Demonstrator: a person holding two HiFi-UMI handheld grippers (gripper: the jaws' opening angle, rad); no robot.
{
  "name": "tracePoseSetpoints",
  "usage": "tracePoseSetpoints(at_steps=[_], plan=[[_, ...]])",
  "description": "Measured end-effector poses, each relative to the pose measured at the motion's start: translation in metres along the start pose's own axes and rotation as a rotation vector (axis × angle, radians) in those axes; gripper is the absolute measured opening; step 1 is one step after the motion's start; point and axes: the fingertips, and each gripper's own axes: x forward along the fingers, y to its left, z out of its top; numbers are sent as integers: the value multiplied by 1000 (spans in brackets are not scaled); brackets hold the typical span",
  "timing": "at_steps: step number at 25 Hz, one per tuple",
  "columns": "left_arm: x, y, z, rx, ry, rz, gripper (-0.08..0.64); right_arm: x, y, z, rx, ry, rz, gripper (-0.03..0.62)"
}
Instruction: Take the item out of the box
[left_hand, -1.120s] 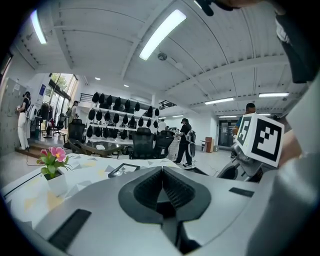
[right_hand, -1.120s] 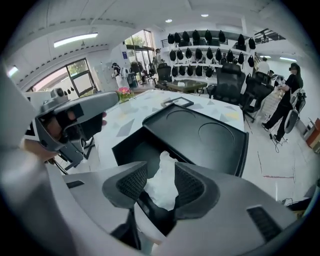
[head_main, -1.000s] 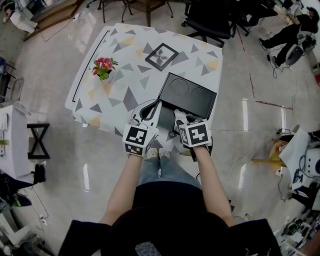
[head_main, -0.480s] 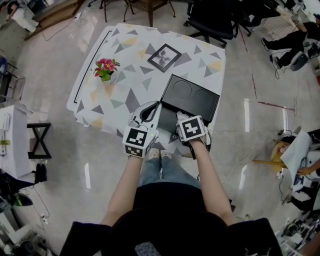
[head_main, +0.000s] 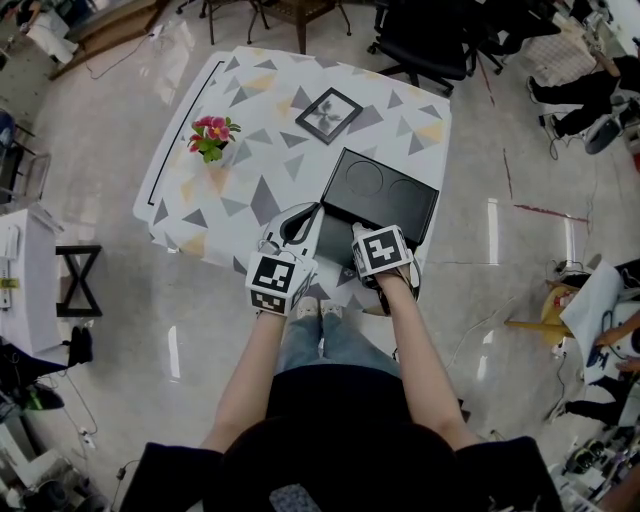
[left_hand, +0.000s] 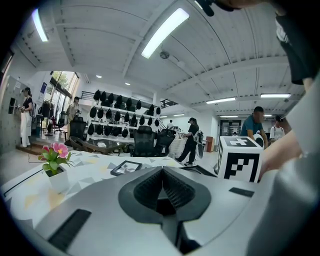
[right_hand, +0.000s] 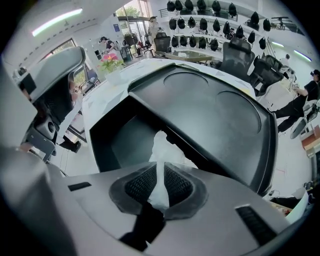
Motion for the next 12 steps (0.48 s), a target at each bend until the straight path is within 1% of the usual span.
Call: tracePoseSetpoints(at_steps=[6,12], plan=[[-5,-2,1,4,-2,3,20,-5,-1,2,-8,-3,11,25],[-7,-1,4,8,-13,10,20,-22,10,6,-11,-54,60,21]])
